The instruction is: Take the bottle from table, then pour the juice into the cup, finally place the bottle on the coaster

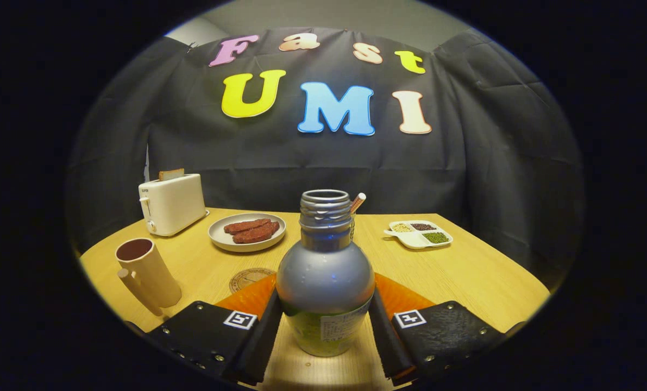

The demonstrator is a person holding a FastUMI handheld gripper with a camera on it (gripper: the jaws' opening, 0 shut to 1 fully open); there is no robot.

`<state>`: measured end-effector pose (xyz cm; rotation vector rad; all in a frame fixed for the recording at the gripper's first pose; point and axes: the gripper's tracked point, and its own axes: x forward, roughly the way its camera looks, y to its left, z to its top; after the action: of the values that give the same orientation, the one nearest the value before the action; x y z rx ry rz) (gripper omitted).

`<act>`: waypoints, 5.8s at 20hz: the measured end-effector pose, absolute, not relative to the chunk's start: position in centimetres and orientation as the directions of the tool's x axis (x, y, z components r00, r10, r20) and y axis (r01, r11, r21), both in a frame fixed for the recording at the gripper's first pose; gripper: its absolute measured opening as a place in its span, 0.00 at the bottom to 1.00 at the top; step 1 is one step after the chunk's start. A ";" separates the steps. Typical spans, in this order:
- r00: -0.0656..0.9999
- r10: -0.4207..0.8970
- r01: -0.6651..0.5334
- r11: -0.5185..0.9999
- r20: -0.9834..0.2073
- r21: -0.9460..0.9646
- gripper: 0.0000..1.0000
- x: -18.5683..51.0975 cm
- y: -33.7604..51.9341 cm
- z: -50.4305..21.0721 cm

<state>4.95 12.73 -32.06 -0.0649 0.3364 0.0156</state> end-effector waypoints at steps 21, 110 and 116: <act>0.936 -0.026 -0.221 0.731 -0.351 -0.645 0.77 4.9 18.1 -22.8; 0.936 0.127 -0.266 -0.356 -0.329 -0.896 0.78 8.8 28.9 -22.5; 0.937 0.136 -0.252 -0.376 -0.322 -0.892 0.78 9.0 28.8 -22.0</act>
<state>9.01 28.81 -22.04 -1.9140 0.0842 0.4103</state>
